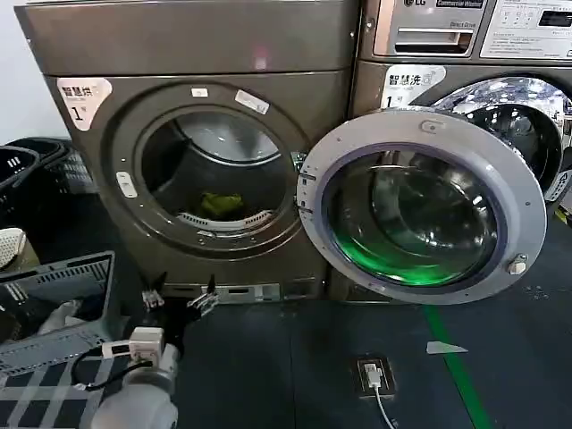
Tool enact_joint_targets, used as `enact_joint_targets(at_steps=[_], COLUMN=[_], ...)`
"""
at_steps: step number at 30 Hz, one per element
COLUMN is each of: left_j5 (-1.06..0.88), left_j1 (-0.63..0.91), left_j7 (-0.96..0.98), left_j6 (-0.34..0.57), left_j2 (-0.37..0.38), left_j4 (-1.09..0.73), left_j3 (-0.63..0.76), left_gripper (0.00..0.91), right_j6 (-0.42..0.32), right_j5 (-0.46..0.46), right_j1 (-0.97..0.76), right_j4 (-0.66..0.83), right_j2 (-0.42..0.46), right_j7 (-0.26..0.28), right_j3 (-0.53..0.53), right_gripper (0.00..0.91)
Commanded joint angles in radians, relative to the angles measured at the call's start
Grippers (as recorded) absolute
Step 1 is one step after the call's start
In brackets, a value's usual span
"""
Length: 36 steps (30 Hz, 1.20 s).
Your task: Grasp the clothes from the dryer.
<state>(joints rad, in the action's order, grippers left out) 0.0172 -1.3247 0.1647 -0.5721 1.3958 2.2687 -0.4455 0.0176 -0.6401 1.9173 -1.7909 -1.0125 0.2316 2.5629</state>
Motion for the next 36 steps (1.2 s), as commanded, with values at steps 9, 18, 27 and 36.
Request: enact_joint_targets(at_steps=[9,18,27,36], left_j5=[-0.006,-0.004,0.002,0.004], left_j1=[0.003,0.007,0.012,0.015], left_j7=[0.0,0.001,0.001,0.001], left_j6=[0.015,0.015,0.013,0.012], left_j2=[0.002,0.003,-0.003,-0.001], left_j4=[0.0,-0.004,-0.007,-0.007], left_j3=[0.0,0.001,-0.001,0.0], left_gripper=[0.907,0.907,0.907,0.907], right_j6=[0.006,0.011,0.013,0.013], right_j5=[-0.005,-0.014,-0.018,-0.021], right_j1=[-0.001,-0.001,0.0,0.004], right_j4=[-0.002,-0.003,-0.009,-0.009], right_j2=[0.0,0.003,0.003,0.005], right_j7=[-0.008,-0.028,-0.024,-0.023], right_j3=[-0.001,0.0,0.001,0.004], right_gripper=[0.907,0.907,0.907,0.907])
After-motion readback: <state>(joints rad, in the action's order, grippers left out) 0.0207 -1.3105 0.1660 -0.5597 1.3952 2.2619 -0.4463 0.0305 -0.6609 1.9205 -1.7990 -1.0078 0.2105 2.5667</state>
